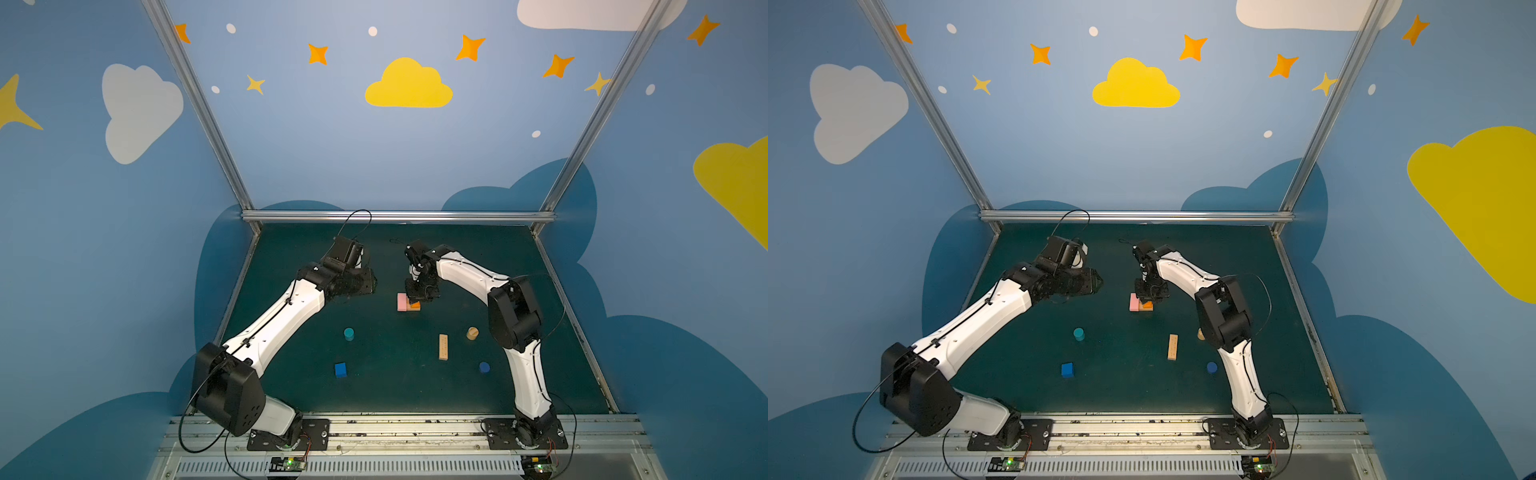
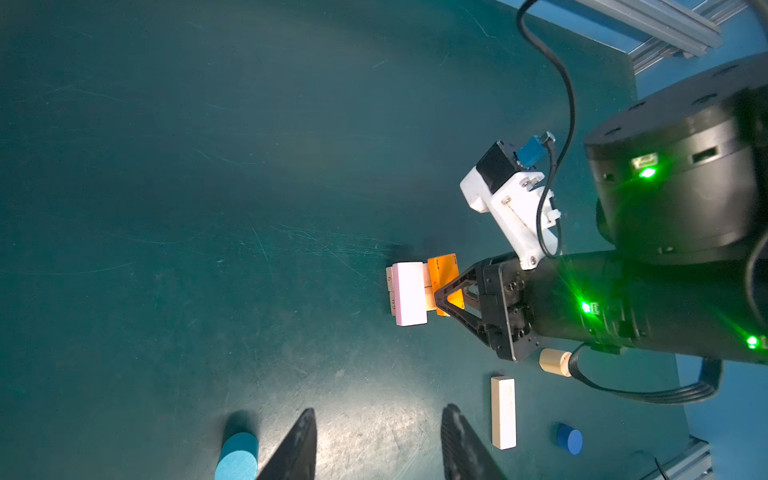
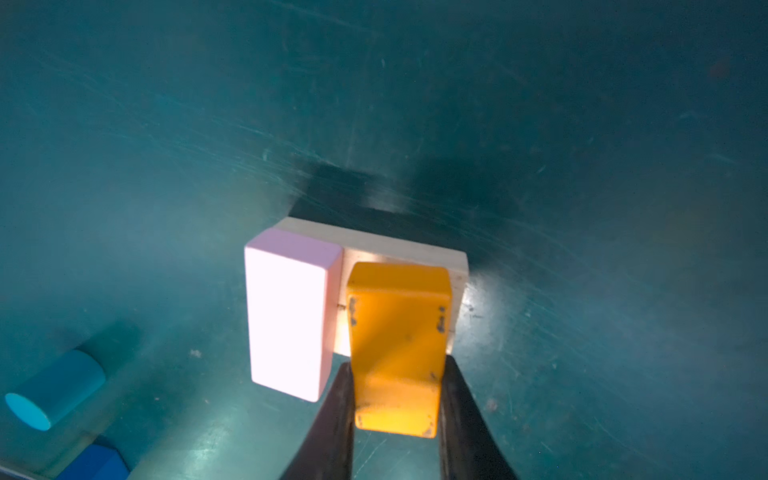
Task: Build the wood block tower
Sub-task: 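Carry the orange block with the right gripper over the wooden blocks beside the pink block, then lower the orange block onto the wooden blocks next to the pink block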
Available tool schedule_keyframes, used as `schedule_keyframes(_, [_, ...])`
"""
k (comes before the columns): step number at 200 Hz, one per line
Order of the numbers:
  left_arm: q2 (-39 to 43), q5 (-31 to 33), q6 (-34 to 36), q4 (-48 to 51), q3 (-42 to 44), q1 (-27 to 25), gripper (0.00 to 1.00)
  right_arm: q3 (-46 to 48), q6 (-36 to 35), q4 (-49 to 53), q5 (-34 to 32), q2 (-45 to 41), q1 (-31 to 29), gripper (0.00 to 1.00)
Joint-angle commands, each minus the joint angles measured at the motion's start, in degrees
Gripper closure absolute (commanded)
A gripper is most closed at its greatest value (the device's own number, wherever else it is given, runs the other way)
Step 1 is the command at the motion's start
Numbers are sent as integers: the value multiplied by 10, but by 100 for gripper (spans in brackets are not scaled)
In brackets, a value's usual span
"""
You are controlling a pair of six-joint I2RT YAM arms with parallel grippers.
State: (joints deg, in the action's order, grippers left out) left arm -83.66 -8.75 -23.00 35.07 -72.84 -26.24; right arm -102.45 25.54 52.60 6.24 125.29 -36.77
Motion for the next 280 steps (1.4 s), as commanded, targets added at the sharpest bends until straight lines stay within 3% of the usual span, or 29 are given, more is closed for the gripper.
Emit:
schedule_keyframes(1, [8, -3, -1, -2, 6, 3, 51, -15, 5, 14, -4, 6, -4, 94])
schedule_keyframes(280, [14, -4, -1, -5, 14, 3, 51, -7, 6, 21, -13, 10, -8, 85])
